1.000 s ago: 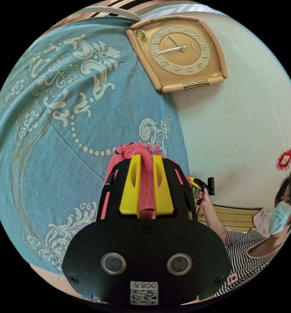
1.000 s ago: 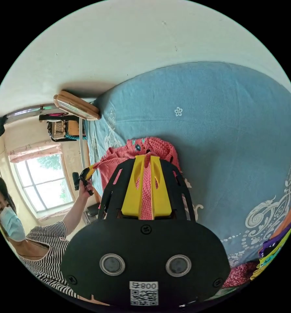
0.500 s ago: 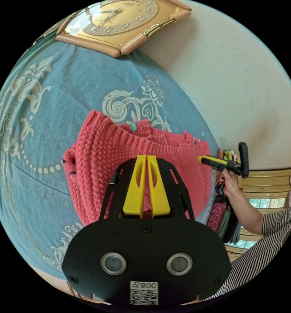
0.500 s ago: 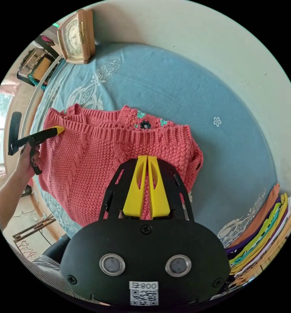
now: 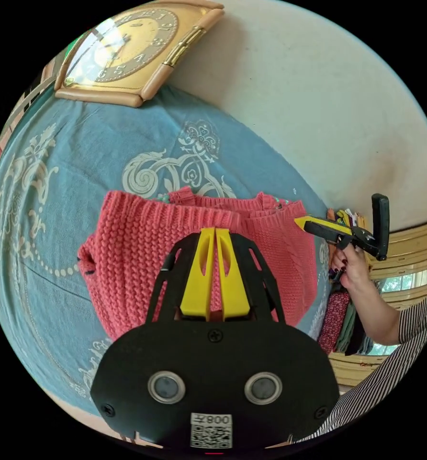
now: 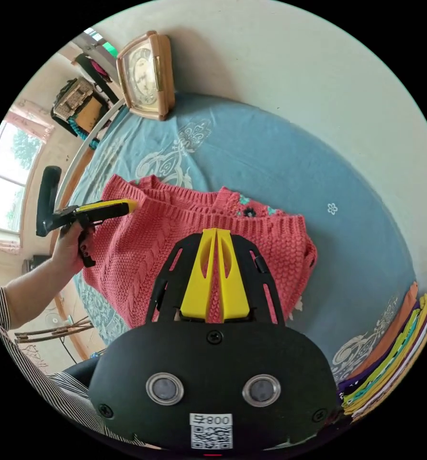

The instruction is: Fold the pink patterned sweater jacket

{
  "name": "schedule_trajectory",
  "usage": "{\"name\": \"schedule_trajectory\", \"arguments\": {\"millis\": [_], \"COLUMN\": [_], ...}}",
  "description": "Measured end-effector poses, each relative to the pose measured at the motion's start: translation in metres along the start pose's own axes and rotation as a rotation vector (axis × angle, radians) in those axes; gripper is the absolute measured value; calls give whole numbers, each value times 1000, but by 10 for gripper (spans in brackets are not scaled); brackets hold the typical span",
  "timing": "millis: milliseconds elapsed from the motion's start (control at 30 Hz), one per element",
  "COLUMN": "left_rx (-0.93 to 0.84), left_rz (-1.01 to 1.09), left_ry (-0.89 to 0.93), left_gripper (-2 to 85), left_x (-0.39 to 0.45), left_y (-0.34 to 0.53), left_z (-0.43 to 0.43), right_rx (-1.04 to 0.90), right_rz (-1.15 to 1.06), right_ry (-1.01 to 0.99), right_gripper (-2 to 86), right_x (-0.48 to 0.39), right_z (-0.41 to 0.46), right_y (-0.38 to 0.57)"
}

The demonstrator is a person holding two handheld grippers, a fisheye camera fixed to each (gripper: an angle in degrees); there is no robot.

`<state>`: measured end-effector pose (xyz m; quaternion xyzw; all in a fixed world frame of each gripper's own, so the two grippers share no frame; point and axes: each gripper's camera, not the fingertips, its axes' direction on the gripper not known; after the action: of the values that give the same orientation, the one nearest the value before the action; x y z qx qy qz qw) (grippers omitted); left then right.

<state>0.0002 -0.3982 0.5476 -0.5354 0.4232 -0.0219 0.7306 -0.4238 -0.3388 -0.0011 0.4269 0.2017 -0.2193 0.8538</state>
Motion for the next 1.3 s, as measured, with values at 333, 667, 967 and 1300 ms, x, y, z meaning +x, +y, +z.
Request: {"name": "schedule_trajectory", "arguments": {"millis": [333,667,967,1300], "left_rx": [60,95,11,101], "left_rz": [-74,68,112,97], "left_ry": [-81,19,-31,-11], "left_gripper": [3,3,2,3], "left_x": [-3,46,31,25], "left_y": [-24,6,-5,53], "left_z": [-4,-9,14,-27], "right_rx": [-37,91,15,141], "right_rz": [93,78,74,75], "right_ry": [-25,-9,7,-83], "right_gripper": [0,0,0,1], "right_x": [-4,-38,-49,-86], "right_z": [8,-32,-11,-56], "right_y": [-29,-12,-29,-15]}}
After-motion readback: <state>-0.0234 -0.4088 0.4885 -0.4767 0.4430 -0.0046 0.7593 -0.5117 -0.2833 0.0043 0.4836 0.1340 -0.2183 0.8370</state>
